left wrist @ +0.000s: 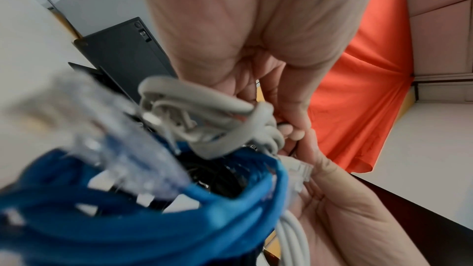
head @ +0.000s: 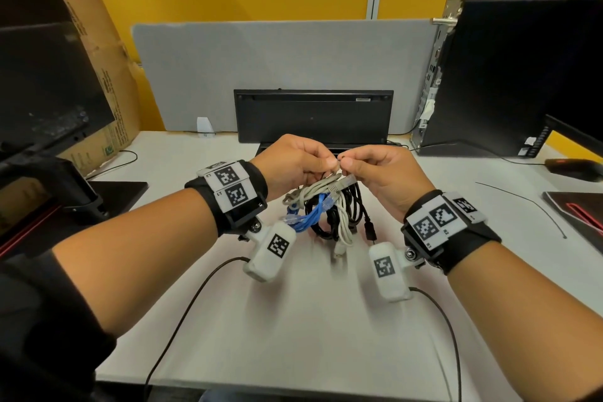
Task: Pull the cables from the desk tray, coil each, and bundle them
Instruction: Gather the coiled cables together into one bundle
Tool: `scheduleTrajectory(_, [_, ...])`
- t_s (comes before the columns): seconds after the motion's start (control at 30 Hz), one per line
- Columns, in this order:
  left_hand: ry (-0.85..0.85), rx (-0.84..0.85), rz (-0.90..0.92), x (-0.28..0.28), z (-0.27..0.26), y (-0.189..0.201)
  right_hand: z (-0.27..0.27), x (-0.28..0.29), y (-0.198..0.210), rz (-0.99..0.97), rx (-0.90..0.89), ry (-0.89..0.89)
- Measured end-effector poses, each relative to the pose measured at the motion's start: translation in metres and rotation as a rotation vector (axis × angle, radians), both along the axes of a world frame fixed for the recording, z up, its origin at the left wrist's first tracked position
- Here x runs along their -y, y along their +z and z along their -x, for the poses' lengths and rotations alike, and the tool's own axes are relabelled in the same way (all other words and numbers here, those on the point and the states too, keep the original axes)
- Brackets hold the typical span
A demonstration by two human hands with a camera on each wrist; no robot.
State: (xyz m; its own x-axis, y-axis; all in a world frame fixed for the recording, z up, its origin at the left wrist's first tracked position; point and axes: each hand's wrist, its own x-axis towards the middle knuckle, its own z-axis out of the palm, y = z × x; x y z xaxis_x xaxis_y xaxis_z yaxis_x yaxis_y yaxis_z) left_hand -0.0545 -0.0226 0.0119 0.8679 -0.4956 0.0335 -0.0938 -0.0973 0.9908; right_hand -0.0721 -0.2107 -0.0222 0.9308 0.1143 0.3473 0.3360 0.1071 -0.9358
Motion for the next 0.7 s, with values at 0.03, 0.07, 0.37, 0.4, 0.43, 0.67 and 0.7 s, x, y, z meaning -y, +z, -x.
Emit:
scheduleTrajectory(0.03, [-0.001,0.005,0.004,0.0,0.0,0.0001,-0.0006,0.0005,-0.0003,0.003,-0.001,-0.009])
scheduleTrajectory(0.07, [0.0,0.009,0.007,-0.0001,-0.0002,0.0005,-0.0012,0.0009,-0.0006,0.003,-0.002,-0.018])
scheduleTrajectory(0.37, [0.009,0.026,-0.009,0.0019,-0.0008,0.0004,-0.0023,0.0026,0.001,0.024,0.01,0.008])
scheduleTrajectory(0.4, [0.01,0.027,-0.007,0.0018,-0.0012,0.0005,-0.0024,0.0028,0.0011,0.032,0.014,0.011])
scheduleTrajectory(0.43, [0.01,0.024,-0.002,0.0018,-0.0017,0.0003,-0.0025,0.0028,0.0008,0.038,0.018,0.012])
scheduleTrajectory(0.67, [0.008,0.033,-0.02,0.0005,-0.0036,0.0002,-0.0051,0.0051,0.0029,0.144,0.053,-0.009])
scheduleTrajectory(0.7, [0.011,0.037,-0.029,0.0004,-0.0039,0.0003,-0.0053,0.0058,0.0039,0.179,0.068,-0.015])
